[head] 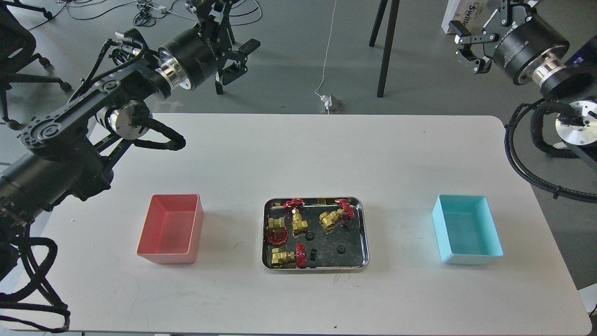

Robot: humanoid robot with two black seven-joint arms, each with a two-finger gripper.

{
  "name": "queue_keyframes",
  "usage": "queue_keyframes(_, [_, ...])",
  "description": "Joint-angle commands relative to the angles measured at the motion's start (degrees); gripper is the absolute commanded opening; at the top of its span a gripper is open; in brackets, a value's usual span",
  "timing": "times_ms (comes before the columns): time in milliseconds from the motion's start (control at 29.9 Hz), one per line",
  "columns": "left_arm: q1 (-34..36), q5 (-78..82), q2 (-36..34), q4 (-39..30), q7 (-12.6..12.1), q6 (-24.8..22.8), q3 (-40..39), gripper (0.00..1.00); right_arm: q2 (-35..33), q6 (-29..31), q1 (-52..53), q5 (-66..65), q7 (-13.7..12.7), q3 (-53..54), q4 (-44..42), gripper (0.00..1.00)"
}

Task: Place valve in pink box and gear in blue box
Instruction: 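Raise the left arm and swing the left gripper toward the tray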

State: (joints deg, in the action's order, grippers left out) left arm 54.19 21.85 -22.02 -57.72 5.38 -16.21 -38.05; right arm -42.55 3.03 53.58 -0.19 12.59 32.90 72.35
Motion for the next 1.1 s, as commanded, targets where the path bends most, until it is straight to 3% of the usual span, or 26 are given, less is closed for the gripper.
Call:
queue_keyframes(0, [-0.4, -0.05, 0.58, -1.08, -0.37, 0.39, -2.03, 1.0, 0.19, 1.89, 0.03, -0.07, 0.06, 0.5, -0.19, 1.0])
queue_keyframes(201, [-0.05, -0.32, 0.49, -3.27, -0.37, 3.64, -2.73, 1.0, 0.72, 1.9, 0.21, -0.16, 0.68, 0.5, 0.07, 1.0])
queue_keyframes(435, [-0.23, -1.11, 0.4, -4.86, -2.13, -1.28, -4.41, 1.0, 0.63, 2.25, 0.3, -0.07, 0.33, 1.29, -0.11, 1.0])
queue_keyframes(636, [-0.14, 10.28, -0.04, -3.81, -1.34, 3.11, -3.88, 1.0, 0.63, 2.42, 0.74, -0.16, 0.33, 2.08, -0.46, 1.0])
queue_keyframes(870, [-0.67, 33.94, -3.11, -4.68, 3.93, 6.28, -4.32, 1.0, 0.89, 1.89, 1.79, -0.33, 0.24, 1.82, -6.08, 1.0])
queue_keyframes(1071, [-6.37, 36.51, -4.87, -11.17, 8.59, 6.19, -4.75, 1.0, 1.16, 1.46, 3.28, -0.33, 0.68, 2.17, -6.44, 1.0])
